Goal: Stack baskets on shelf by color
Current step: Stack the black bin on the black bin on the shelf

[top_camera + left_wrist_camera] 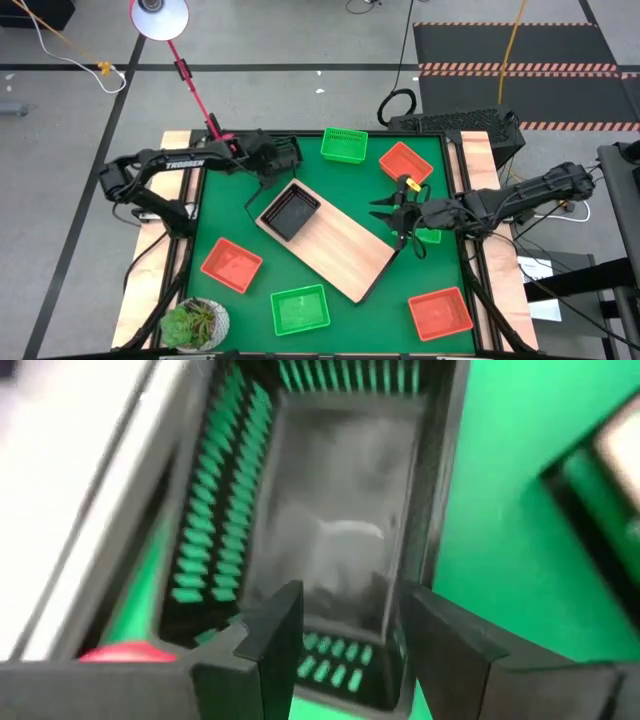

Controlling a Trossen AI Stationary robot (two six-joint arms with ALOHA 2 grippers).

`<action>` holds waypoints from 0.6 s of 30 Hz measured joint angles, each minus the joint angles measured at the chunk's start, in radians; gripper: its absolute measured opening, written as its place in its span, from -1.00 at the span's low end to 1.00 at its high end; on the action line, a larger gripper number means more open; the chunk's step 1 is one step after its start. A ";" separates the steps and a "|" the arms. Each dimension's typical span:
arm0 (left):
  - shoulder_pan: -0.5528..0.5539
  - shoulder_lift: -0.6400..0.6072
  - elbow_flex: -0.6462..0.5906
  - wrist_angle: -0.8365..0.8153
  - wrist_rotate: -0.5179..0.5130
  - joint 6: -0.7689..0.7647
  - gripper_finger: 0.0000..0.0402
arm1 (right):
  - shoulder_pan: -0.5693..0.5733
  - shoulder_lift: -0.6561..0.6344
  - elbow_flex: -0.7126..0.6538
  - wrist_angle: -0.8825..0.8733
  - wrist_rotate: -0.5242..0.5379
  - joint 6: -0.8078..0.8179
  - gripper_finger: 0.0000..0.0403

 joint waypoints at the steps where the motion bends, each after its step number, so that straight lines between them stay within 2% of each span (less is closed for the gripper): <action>1: 0.001 0.009 -0.001 -0.009 0.000 0.000 -0.15 | -0.007 0.000 -0.001 -0.001 -0.009 0.005 -0.46; 7: 0.002 0.058 -0.001 0.003 0.011 0.010 -0.15 | -0.033 0.000 -0.001 0.000 -0.101 0.014 -0.46; 13: 0.003 0.059 -0.001 0.017 -0.006 0.011 -0.15 | -0.034 0.000 -0.001 0.000 -0.101 0.017 -0.46; 18: 0.002 -0.014 -0.001 0.006 -0.017 -0.020 -0.15 | -0.034 0.000 -0.001 0.000 -0.100 0.017 -0.46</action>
